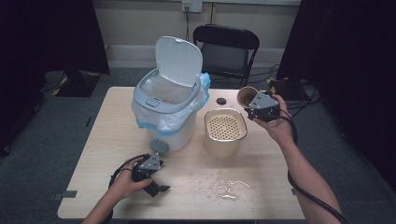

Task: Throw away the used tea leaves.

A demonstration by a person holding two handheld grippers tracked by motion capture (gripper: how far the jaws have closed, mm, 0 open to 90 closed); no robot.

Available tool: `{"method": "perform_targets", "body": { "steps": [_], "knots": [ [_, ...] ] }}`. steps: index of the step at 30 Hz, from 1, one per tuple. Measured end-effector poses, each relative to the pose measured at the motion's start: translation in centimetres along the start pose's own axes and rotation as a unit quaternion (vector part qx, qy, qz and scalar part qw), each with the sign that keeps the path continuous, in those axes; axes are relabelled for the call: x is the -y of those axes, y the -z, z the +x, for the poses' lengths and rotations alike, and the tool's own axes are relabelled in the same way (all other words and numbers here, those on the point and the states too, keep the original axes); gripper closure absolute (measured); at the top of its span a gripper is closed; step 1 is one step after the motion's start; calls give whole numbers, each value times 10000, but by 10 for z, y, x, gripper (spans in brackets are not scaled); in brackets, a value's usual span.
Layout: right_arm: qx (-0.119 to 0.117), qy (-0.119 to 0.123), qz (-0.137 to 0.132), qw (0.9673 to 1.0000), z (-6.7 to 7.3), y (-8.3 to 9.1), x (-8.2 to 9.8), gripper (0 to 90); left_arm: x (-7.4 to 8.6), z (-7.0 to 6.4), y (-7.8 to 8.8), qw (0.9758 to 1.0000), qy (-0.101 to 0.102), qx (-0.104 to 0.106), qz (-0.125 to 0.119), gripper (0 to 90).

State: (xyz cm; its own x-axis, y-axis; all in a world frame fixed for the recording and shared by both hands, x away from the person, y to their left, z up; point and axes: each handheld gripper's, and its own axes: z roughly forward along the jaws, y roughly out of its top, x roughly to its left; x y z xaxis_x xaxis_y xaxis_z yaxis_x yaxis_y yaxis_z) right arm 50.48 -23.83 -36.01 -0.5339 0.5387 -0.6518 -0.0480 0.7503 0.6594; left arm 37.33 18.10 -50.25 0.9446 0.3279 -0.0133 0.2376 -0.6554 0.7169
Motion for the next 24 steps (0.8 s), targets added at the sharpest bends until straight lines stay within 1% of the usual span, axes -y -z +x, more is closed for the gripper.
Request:
{"method": "perform_targets", "body": {
  "steps": [5, 8, 10, 11, 14, 18, 19, 20, 21, 22, 24],
  "knots": [
    [-27, 87, -9, 10000, 3, 0, -2, 343, 0, 0, 0, 10000, 4, 5, -9, 0],
    [30, 307, -8, 9995, 4, 0, -4, 344, 0, 0, 0, 10000, 3, -5, -6, 0],
    [104, 509, 28, 9986, 4, 0, -7, 345, 0, 0, 0, 10000, 9, 7, -22, 0],
    [149, 614, 36, 9980, 5, 0, -8, 346, 0, 0, 0, 10000, 4, -5, -5, 0],
    [320, 973, 140, 9946, 6, 0, -12, 347, 0, 0, 0, 10000, 4, -4, -7, 0],
    [499, 1494, 254, 9872, 9, 0, -16, 347, 0, 0, 0, 10000, 1, -4, -2, 0],
    [505, 1609, 275, 9853, 10, -1, -18, 347, 0, 0, 0, 10000, 2, 5, -3, 0],
    [540, 1671, 294, 9840, 10, -1, -19, 347, 0, 0, 0, 10000, -2, -5, 8, 0],
    [553, 1810, 324, 9814, 11, -1, -20, 348, 0, 0, 0, 10000, 2, -6, 5, 0],
    [588, 2025, 366, 9768, 11, -1, -21, 348, 0, 0, 0, 10000, 8, 7, -21, 0],
    [739, 2310, 458, 9691, 13, -2, -23, 350, 0, 0, 0, 10000, 4, 5, -5, 0]
  ]
}}
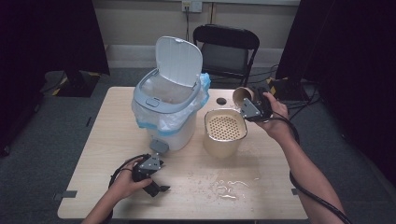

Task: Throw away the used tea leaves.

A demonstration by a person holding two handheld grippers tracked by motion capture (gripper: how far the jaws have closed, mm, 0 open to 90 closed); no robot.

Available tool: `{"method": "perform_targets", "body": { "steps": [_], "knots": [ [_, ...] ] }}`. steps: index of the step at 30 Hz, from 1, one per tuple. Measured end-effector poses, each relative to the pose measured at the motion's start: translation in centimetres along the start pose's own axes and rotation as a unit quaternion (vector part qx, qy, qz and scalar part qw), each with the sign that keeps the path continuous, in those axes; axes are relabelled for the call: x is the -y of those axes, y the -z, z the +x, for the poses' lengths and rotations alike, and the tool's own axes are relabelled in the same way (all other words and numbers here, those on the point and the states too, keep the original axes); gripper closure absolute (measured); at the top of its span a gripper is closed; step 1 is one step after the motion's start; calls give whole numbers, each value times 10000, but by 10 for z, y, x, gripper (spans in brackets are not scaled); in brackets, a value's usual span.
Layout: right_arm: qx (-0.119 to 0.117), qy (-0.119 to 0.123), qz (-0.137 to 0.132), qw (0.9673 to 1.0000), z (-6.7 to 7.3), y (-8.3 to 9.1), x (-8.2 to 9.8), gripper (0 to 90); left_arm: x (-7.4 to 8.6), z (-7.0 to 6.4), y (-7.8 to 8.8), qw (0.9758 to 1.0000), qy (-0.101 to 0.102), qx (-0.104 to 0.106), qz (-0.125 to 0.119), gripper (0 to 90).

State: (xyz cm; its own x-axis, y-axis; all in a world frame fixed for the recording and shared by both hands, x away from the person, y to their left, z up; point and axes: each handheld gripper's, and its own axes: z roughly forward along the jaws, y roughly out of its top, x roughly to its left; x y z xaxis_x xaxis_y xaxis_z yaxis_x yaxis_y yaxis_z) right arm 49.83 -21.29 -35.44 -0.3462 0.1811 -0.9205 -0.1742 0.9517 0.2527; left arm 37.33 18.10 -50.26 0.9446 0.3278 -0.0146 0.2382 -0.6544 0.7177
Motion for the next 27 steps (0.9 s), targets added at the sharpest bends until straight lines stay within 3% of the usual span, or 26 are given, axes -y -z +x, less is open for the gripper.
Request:
{"method": "perform_targets", "body": {
  "steps": [4, 6, 8, 9, 10, 11, 13, 15, 17, 19, 20, 21, 23, 25, 26, 27],
  "knots": [
    [217, 729, 142, 9970, 0, -3, -4, 351, 0, 0, 0, 10000, -4, -10, 17, 0],
    [461, 1240, 240, 9909, 2, -3, -7, 351, 0, 0, 0, 10000, -3, -17, 10, 0],
    [625, 1584, 281, 9850, 3, -2, -9, 351, 0, 0, 0, 10000, 5, -3, -20, 0],
    [784, 1809, 380, 9796, 4, -2, -10, 350, 0, 0, 0, 10000, 4, 2, -15, 0],
    [1024, 2105, 430, 9713, 6, -1, -11, 351, 0, 0, 0, 10000, 2, -2, -13, 0],
    [1144, 2250, 437, 9666, 7, 0, -13, 351, 0, 0, 0, 10000, -2, -2, -6, 0],
    [1395, 2611, 479, 9540, 8, 1, -16, 351, 0, 0, 0, 10000, -4, -14, -3, 0],
    [1571, 2845, 503, 9444, 8, 2, -18, 350, 0, 0, 0, 10000, -10, -18, -7, 0],
    [1590, 2874, 512, 9431, 8, 2, -20, 348, 0, 0, 0, 10000, -12, -18, 1, 0],
    [1770, 3049, 543, 9342, 8, 3, -22, 348, 0, 0, 0, 10000, 6, -30, -36, 0],
    [1751, 3069, 516, 9341, 8, 3, -23, 348, 0, 0, -1, 10000, 0, -28, -31, 0],
    [1868, 3183, 502, 9280, 8, 4, -23, 348, 0, 0, -1, 10000, 1, -26, -34, 0],
    [1861, 3273, 522, 9249, 9, 4, -24, 348, 0, 0, -1, 10000, 2, -21, -36, 0],
    [1890, 3433, 518, 9186, 11, 4, -25, 348, 0, 0, 0, 10000, -17, 21, 8, 0],
    [1876, 3459, 493, 9180, 13, 4, -25, 348, 0, 0, 0, 10000, -25, 16, 21, 0],
    [1903, 3544, 503, 9141, 14, 4, -26, 348, 0, 0, 0, 10000, -24, 6, 7, 0]
  ]
}}
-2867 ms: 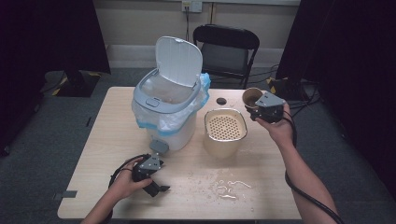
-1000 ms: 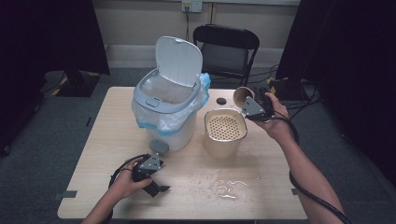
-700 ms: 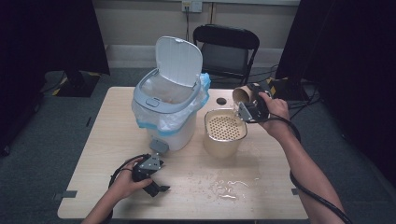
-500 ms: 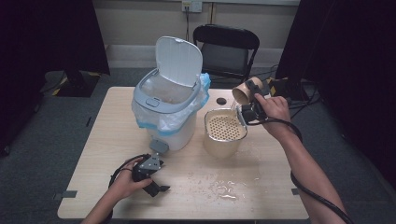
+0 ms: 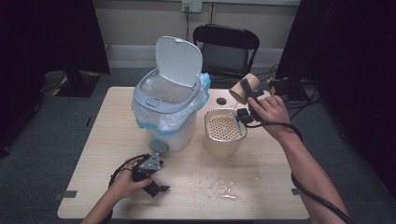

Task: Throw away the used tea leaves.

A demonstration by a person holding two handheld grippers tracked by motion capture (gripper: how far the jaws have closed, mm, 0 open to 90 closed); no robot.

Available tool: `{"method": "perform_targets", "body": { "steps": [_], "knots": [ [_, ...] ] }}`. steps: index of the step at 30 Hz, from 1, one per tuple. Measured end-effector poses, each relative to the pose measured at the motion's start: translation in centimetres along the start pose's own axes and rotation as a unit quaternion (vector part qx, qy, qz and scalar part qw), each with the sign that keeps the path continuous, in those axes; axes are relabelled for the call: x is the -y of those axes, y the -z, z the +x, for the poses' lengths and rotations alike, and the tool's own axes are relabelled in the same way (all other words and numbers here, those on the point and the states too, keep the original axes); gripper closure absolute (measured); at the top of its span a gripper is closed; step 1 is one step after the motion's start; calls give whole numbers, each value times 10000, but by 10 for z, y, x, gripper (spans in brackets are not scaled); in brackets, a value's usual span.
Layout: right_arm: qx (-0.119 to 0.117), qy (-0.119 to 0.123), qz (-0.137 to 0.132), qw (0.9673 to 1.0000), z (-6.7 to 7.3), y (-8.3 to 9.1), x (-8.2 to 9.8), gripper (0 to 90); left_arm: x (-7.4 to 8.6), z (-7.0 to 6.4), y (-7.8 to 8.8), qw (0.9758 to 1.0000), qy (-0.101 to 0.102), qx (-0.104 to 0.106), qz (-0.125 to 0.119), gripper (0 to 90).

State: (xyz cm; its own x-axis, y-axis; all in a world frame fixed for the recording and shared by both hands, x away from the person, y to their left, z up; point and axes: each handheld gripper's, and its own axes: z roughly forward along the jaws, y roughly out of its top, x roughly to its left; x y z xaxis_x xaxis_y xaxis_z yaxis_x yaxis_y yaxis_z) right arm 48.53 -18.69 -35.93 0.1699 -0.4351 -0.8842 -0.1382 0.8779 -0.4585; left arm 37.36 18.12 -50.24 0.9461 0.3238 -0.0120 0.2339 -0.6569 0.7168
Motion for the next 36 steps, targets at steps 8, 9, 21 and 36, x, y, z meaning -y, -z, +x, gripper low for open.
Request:
{"method": "perform_targets", "body": {
  "steps": [8, 9, 21, 36],
  "knots": [
    [112, 396, -70, 9991, 0, 1, -6, 347, 0, 0, -1, 10000, -10, -23, -46, 0],
    [98, 344, -65, 9993, 0, 2, -6, 347, 0, 0, -1, 10000, -11, -19, -39, 0],
    [137, 296, 17, 9995, -4, 2, -1, 347, 0, 1, 0, 10000, -24, 34, -7, 0],
    [463, 845, 35, 9953, -8, 7, -7, 349, 0, 0, -1, 10000, -11, -24, -44, 0]
  ]
}}
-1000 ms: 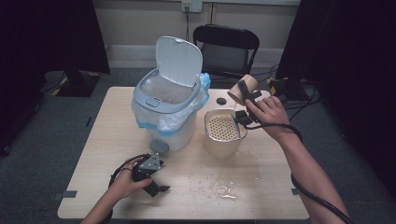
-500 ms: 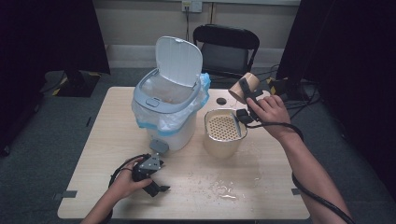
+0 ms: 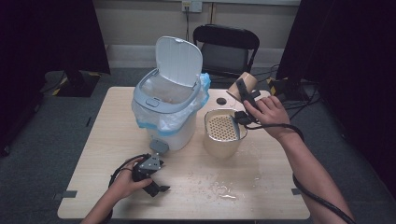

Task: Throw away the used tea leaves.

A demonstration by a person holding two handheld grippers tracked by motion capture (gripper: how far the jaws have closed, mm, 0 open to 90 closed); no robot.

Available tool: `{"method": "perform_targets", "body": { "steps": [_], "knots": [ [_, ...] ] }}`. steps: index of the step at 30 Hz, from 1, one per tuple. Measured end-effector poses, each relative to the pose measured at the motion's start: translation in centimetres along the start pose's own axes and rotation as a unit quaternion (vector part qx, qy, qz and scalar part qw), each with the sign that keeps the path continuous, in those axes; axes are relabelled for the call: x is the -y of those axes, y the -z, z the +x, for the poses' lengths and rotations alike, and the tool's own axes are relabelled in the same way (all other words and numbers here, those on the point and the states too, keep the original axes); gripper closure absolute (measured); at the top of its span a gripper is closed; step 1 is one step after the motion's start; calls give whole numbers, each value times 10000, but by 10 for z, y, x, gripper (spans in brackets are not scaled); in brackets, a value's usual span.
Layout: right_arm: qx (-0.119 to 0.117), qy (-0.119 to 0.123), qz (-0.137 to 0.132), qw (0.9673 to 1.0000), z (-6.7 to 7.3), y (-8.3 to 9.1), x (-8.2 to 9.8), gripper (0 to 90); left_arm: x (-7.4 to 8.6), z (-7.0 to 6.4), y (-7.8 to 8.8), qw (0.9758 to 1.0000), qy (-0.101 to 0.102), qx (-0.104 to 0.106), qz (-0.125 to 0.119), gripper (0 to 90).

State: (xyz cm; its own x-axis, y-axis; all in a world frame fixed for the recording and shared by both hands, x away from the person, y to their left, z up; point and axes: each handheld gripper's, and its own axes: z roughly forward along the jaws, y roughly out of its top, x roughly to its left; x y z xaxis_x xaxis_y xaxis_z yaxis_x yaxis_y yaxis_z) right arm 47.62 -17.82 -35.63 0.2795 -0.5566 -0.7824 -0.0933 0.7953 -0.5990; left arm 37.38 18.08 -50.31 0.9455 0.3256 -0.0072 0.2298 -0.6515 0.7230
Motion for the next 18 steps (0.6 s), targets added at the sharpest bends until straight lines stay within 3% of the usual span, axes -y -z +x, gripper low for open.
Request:
{"method": "perform_targets", "body": {
  "steps": [7, 10, 11, 18],
  "knots": [
    [247, 100, 166, 9995, -4, 2, -1, 352, 0, 0, 0, 10000, -6, -1, 4, 0],
    [308, 199, 200, 9991, -4, 2, -1, 352, 0, 0, 0, 10000, -4, 0, 3, 0],
    [344, 335, 177, 9987, -5, 1, -2, 352, 0, 0, 0, 10000, -5, -1, 4, 0],
    [348, 306, 169, 9988, -6, 1, -3, 353, 0, 0, 0, 10000, -4, 0, 4, 0]
  ]
}}
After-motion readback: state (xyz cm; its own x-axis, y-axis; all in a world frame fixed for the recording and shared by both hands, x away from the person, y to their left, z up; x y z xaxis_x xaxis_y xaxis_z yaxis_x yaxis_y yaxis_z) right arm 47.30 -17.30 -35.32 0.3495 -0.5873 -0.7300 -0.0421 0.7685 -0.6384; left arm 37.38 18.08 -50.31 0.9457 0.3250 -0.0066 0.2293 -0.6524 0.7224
